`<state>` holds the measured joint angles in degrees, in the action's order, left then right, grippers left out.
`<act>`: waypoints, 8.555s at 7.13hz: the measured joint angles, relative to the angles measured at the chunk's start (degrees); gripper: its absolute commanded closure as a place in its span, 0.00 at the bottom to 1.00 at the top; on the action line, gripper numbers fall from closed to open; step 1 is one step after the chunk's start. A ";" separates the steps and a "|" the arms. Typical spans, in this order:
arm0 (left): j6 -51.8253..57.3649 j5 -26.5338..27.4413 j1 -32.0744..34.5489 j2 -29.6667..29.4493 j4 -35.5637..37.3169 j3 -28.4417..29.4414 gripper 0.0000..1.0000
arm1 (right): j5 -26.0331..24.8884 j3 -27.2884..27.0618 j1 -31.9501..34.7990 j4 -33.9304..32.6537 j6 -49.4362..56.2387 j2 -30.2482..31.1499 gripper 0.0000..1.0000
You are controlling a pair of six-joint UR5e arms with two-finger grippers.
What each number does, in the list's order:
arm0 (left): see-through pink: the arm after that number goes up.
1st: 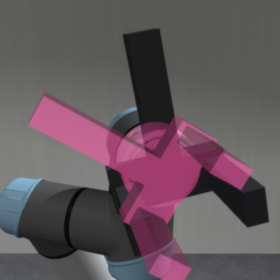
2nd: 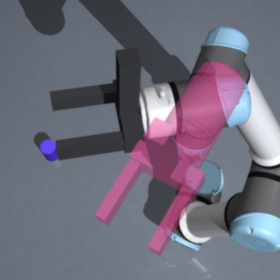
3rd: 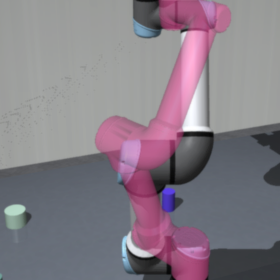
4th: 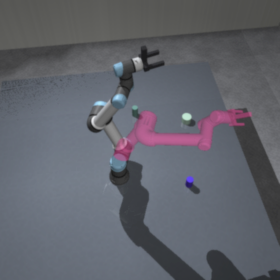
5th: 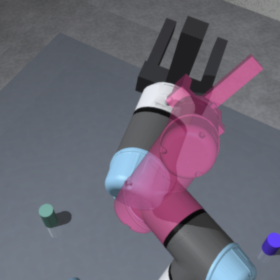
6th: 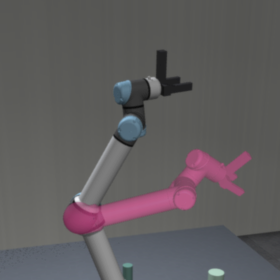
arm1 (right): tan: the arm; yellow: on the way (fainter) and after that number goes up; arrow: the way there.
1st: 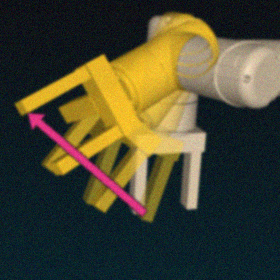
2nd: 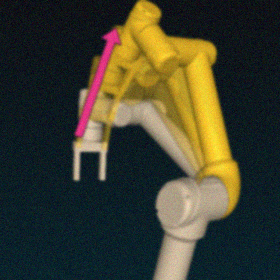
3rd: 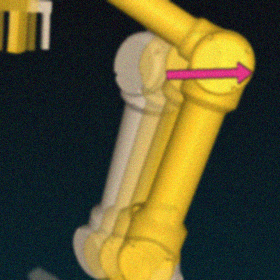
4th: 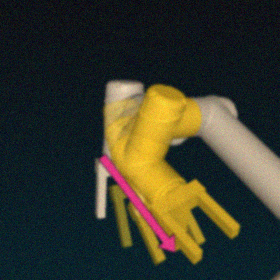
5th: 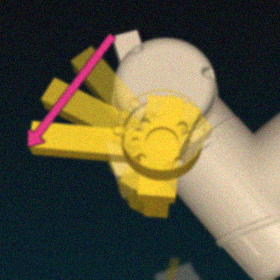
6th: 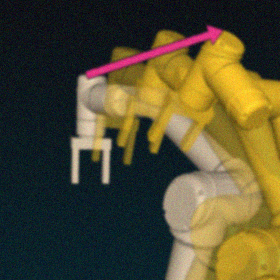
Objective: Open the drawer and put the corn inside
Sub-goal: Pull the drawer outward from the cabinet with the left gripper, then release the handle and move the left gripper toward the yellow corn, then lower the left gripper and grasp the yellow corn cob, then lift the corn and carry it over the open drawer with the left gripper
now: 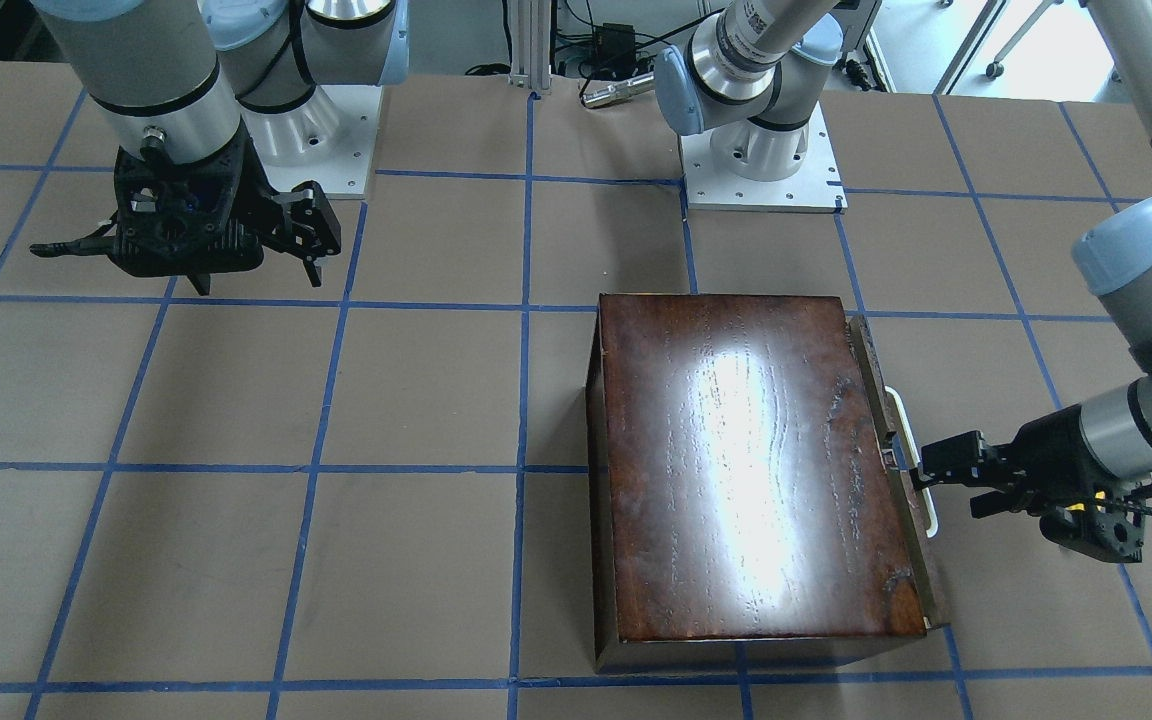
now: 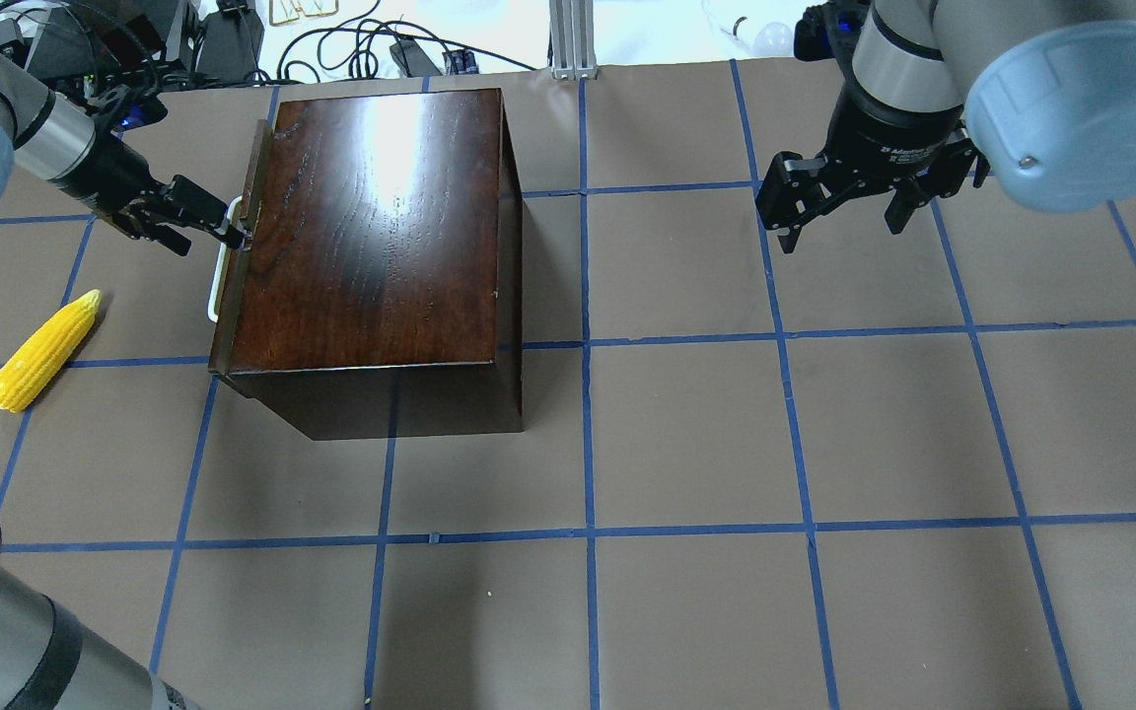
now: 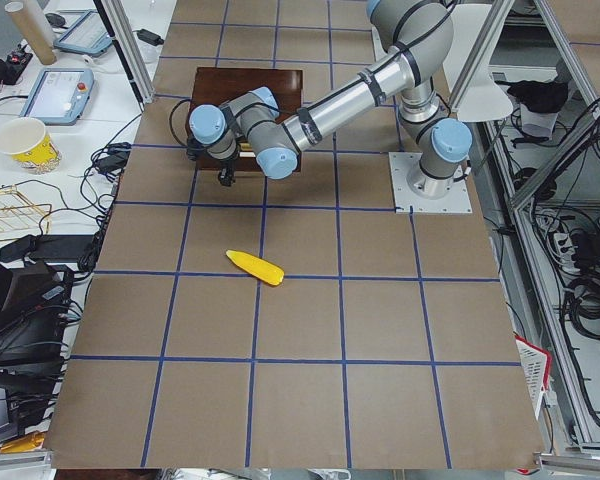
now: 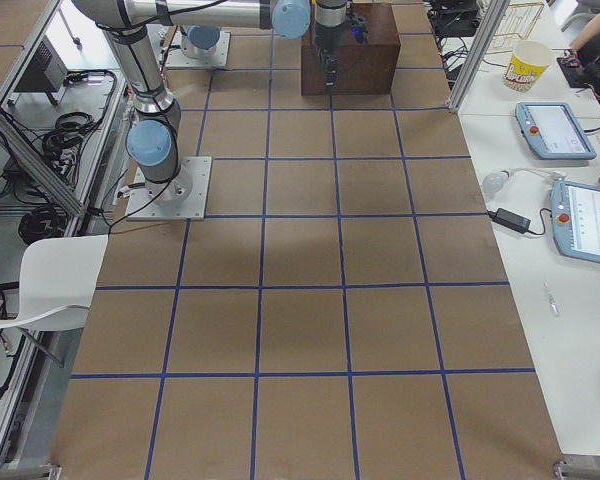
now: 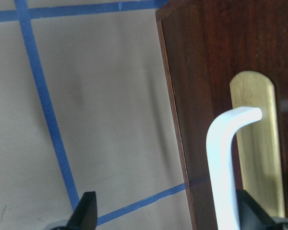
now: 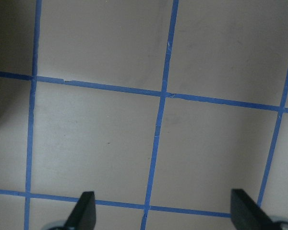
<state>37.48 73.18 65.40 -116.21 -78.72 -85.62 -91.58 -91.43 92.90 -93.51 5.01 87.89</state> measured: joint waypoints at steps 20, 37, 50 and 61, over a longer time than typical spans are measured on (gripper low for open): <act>7.71 3.41 -4.78 -0.89 2.93 1.85 0.00 | 0.00 0.02 -0.13 0.00 0.03 0.00 0.00; 25.48 10.63 -15.13 -0.23 -3.82 8.06 0.00 | 0.00 0.02 -0.09 0.00 0.00 0.00 0.00; 43.07 10.70 -19.35 -12.89 1.29 6.13 1.00 | 0.00 0.02 0.00 0.00 0.04 0.00 0.00; 13.01 15.23 -9.50 2.29 -12.79 15.75 1.00 | 0.00 0.00 0.00 0.00 0.05 0.00 0.00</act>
<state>50.49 88.41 55.91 -113.92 -91.51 -69.88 -91.58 -91.42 92.90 -93.51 5.06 87.89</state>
